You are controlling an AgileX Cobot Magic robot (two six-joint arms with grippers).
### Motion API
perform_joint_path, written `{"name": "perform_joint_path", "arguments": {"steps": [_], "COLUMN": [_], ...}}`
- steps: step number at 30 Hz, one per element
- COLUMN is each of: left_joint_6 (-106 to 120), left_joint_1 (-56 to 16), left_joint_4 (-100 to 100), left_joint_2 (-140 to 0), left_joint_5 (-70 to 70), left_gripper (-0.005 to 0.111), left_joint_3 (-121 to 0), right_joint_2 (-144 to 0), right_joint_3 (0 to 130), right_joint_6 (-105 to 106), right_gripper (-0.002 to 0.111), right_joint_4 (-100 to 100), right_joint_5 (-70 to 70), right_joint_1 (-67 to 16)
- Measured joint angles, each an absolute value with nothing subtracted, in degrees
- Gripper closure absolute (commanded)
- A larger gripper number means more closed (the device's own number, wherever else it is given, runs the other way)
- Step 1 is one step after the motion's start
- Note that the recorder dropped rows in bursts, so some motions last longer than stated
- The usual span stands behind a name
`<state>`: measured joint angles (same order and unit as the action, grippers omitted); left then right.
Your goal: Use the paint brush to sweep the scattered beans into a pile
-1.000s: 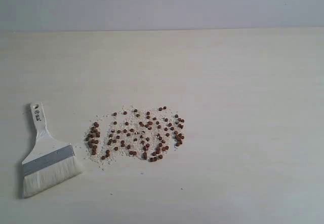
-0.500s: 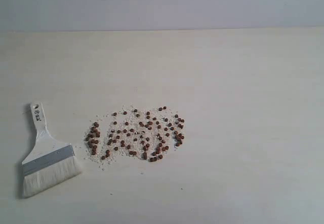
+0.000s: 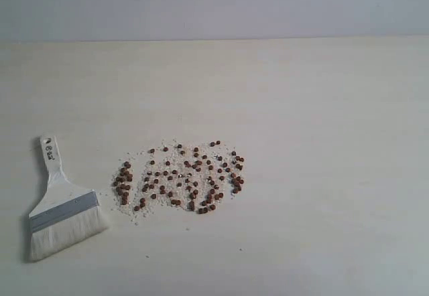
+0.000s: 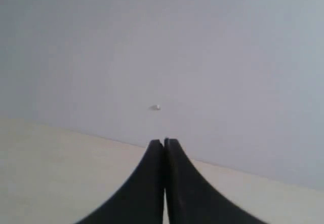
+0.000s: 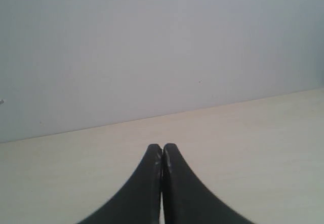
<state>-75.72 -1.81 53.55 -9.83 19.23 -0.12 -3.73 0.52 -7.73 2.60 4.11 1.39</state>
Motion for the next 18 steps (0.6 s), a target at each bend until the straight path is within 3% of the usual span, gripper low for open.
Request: {"name": "perform_joint_path", "arguments": {"steps": [14,18], "left_joint_6": [-59.25,-56.22], "left_joint_1": [-1.81,-1.81], "left_joint_4": [40.96,37.66], "left_joint_2": [-9.99,-18.02], "left_joint_5": [15.47,11.97], "left_gripper": [0.107,0.107], "left_joint_3": [-0.51,-7.78], "right_joint_2": [-3.73,-3.73], "right_joint_3": [0.52,0.52], "right_joint_6": [-7.73,-7.73], "right_gripper": [0.108,0.108], "right_joint_4": [2.60,2.60], "right_joint_5": [4.11,4.11], "right_joint_1": [1.39,1.39]}}
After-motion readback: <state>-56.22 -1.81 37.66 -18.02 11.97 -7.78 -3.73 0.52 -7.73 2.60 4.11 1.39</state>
